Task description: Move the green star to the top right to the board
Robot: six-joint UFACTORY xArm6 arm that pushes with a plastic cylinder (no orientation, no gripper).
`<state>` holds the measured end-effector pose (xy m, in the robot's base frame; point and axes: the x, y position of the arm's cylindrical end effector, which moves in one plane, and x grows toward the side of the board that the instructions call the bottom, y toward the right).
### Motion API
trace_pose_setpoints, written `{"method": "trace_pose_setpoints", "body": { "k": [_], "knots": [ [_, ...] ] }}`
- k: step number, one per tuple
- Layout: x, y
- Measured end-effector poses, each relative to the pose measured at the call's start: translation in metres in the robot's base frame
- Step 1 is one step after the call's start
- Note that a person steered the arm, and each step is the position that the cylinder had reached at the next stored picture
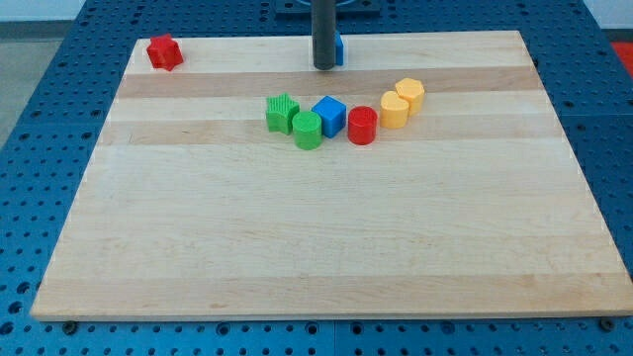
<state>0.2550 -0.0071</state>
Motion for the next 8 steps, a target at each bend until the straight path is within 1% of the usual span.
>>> {"method": "trace_pose_setpoints", "body": {
  "k": [2,3,4,5,6,8],
  "knots": [
    [0.010,0.000],
    [0.021,-0.022],
    [0.022,-0.077],
    [0.049,-0.126],
    [0.094,-0.128],
    [0.114,-0.112]
  ]
}}
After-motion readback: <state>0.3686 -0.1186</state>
